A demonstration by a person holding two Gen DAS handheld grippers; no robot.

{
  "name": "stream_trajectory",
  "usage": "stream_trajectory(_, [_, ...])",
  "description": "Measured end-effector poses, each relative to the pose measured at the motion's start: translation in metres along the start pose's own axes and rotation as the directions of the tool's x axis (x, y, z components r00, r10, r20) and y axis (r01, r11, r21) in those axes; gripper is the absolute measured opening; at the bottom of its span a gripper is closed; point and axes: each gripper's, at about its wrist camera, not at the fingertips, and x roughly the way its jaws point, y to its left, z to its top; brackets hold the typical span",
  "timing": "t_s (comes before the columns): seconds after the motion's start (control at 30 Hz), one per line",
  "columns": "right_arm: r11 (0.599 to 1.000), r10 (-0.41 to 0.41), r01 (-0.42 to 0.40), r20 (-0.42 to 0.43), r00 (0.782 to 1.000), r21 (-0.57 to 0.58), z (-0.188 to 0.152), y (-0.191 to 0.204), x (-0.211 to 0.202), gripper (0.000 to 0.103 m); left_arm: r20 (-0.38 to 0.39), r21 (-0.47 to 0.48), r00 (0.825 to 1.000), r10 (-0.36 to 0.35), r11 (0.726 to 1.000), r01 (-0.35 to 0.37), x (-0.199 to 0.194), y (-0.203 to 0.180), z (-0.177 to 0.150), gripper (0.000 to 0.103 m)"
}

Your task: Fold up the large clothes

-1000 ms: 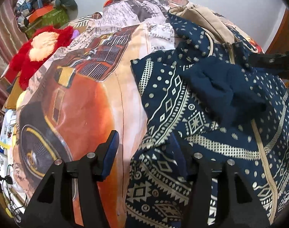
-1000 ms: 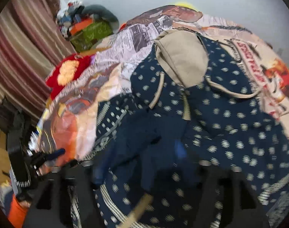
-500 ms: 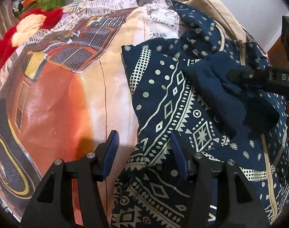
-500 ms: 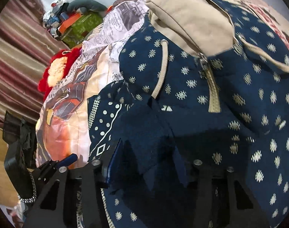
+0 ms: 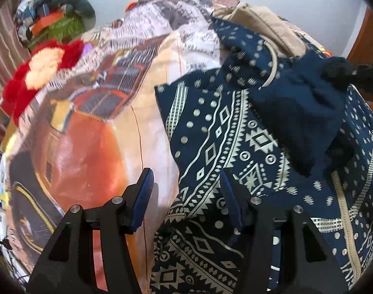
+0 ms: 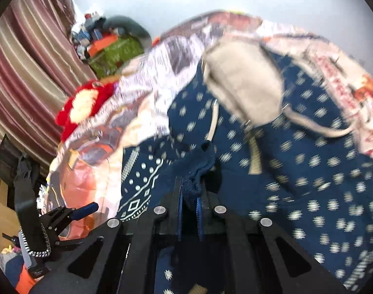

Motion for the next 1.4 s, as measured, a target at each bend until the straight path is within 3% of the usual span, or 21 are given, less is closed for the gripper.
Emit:
stream_trajectory(0.33, [0.996, -0.081, 0.074, 0.121, 0.989, 0.059, -0.006, -0.057, -0.081, 0.007, 0.078, 0.082, 0.997, 0.016, 0.996, -0.022, -0.027, -0.03, 0.013, 0.055])
stream_trajectory(0.5, [0.986, -0.147, 0.135, 0.124, 0.981, 0.099, -0.016, -0.095, -0.104, 0.007, 0.051, 0.108, 0.999, -0.003, 0.994, -0.003, -0.018, -0.046, 0.016, 0.055])
stream_trajectory(0.8, [0.959, -0.236, 0.222, 0.062, 0.97, 0.178, -0.051, -0.16, -0.119, 0.007, -0.114, 0.04, 0.993, 0.034, 0.999, -0.03, 0.043, -0.036, 0.005, 0.056])
stream_trajectory(1.1, [0.937, -0.279, 0.275, -0.016, 0.96, 0.216, -0.08, -0.193, -0.12, 0.007, -0.102, 0.023, 0.994, 0.048, 0.999, -0.046, 0.047, -0.029, -0.001, 0.068])
stream_trajectory(1.4, [0.932, -0.307, 0.32, -0.098, 0.947, 0.173, -0.088, -0.185, -0.122, 0.008, -0.116, 0.05, 0.988, 0.097, 0.995, -0.091, 0.033, -0.039, 0.001, 0.068])
